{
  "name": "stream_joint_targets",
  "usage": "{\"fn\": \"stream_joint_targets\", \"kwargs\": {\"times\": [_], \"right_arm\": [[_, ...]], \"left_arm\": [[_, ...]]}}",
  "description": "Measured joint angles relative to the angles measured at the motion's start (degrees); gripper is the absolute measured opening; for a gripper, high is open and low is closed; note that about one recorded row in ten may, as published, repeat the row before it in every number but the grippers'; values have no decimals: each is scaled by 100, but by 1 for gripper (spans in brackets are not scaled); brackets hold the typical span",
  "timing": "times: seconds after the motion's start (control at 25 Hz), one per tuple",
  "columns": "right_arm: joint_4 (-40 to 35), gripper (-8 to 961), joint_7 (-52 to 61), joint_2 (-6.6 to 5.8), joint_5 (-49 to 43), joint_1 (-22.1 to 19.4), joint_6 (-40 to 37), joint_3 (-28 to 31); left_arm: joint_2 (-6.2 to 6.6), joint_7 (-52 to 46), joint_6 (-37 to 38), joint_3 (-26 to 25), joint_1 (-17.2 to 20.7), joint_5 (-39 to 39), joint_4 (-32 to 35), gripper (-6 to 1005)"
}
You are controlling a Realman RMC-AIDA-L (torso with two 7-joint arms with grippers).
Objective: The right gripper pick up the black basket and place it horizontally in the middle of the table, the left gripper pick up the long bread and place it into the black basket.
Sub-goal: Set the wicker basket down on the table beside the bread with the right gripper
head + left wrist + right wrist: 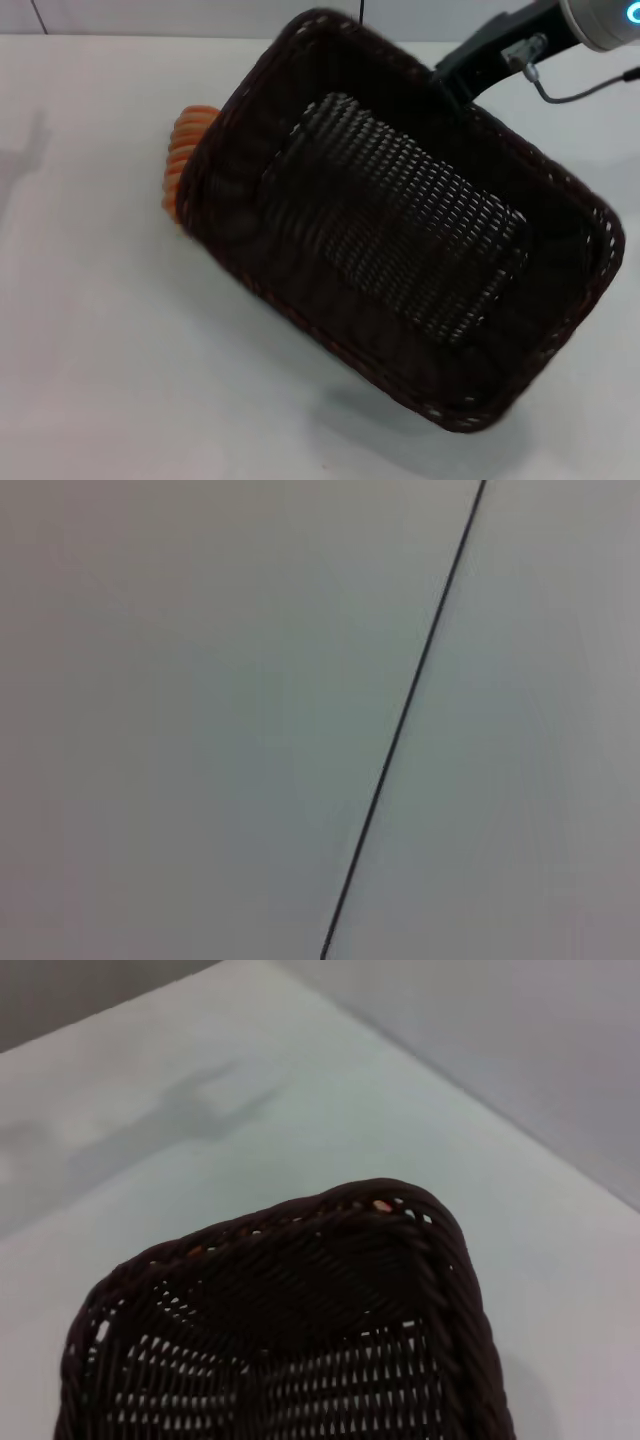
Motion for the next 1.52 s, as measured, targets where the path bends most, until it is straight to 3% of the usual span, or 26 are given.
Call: {"fn": "stream_joint_targets", "kwargs": {"times": [0.24,0.4,0.52,0.64,0.8,0.84,1.0,1.52], "right_arm": [[-269,173,-842,-26,58,519,564,137],[-690,173,-1433,-112,114,907,900,287],[-1290,172,-1906,-234,116,1253,1028,407],[-1511,172,-2166,-256,89,1370,1074,418],[-1724,172,-2517,-255,-31,1546,1128,366],[-1777,172,-2585,-249,-92,1579,1121,348],[-1963,173,-2739,-226,-171,1585,1028,231],[-2283,170,-2790,-105,-233,1745,203,-223]], "left_arm": [[-62,10,-92,-161,39,-1,-80,711],[-124,22,-258,-163,76,-4,-233,710],[-213,104,-479,-163,88,-3,-403,709],[-335,254,-570,-186,70,-2,-465,709],[-465,396,-628,-227,-4,-2,-472,708],[-555,481,-649,-234,-90,-3,-473,708],[-653,627,-698,-209,-275,-1,-476,707],[-685,663,-717,54,-690,-1,-361,704]]}}
